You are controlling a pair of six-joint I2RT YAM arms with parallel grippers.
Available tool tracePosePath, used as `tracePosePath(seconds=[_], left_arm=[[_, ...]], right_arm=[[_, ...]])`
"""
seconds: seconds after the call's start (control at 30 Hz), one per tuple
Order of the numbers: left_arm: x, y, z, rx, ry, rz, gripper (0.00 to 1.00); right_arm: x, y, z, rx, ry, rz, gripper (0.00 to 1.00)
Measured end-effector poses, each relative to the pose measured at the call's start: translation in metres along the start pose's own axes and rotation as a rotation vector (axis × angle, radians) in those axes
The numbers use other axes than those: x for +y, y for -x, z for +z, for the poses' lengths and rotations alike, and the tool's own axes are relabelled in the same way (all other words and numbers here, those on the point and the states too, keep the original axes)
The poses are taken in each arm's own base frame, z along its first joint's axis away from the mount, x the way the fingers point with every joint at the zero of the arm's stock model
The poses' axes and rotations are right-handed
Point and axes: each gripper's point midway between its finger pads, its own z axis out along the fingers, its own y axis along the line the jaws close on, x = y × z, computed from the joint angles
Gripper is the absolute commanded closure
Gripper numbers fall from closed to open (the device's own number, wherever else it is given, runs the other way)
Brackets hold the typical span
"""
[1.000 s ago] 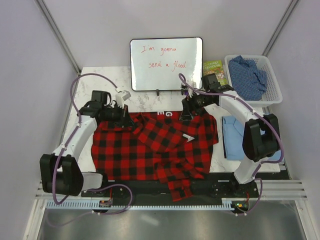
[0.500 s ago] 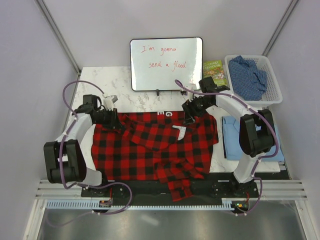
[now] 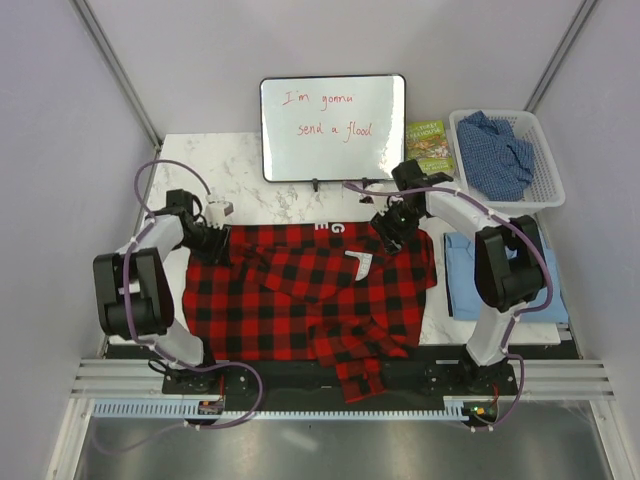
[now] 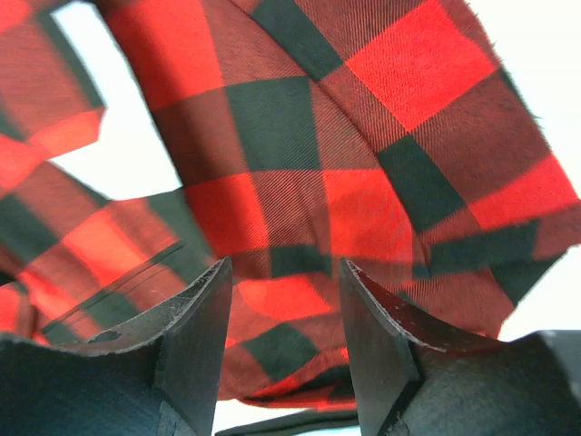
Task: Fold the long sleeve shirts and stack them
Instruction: Fold the shirt
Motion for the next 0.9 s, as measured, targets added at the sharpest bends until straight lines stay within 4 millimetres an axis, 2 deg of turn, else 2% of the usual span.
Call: tracePosePath(seconds=[0.1,0.2,0.23,0.33,0.43,0.53,0.63,0.73,0.8,0.83,0.9], left_arm=[[0.008,-0.020,0.022,0.117,-0.019,-0.036,0.59],[0.020,-0.006,0.026,0.134,-0.014,-0.042,0.62],[0.023,-0.001,0.027,0.137,-0.016,-0.043,0.62],[0.033,0.016,0.033,0.148,-0.026,-0.056,0.63],[0.046,0.042,0.041,0.128,-0.023,-0.064,0.64],[0.058,0.069,0.048,0.085,-0.021,-0.060,0.58],[0.061,0.082,0.050,0.059,-0.024,-0.052,0.50],[0.057,0.088,0.046,0.037,-0.045,-0.029,0.40],[0.048,0.086,0.036,0.018,-0.069,0.000,0.35],[0.040,0.084,0.025,0.003,-0.087,0.023,0.19],[0.019,0.079,-0.001,-0.033,-0.123,0.090,0.18]], right_arm=[[-0.006,-0.011,0.019,0.063,-0.016,0.002,0.45],[-0.019,-0.023,0.039,0.122,-0.040,0.013,0.47],[-0.022,-0.022,0.039,0.126,-0.047,0.018,0.47],[-0.040,-0.012,0.042,0.124,-0.088,0.025,0.47],[-0.068,0.005,0.045,0.096,-0.136,0.032,0.47],[-0.092,0.021,0.047,0.061,-0.177,0.036,0.45],[-0.104,0.028,0.045,0.045,-0.203,0.024,0.43],[-0.103,0.026,0.040,0.051,-0.192,0.006,0.39],[-0.094,0.026,0.027,0.045,-0.169,-0.014,0.38],[-0.084,0.026,0.016,0.033,-0.151,-0.024,0.38],[-0.061,0.029,-0.018,-0.020,-0.127,-0.056,0.37]])
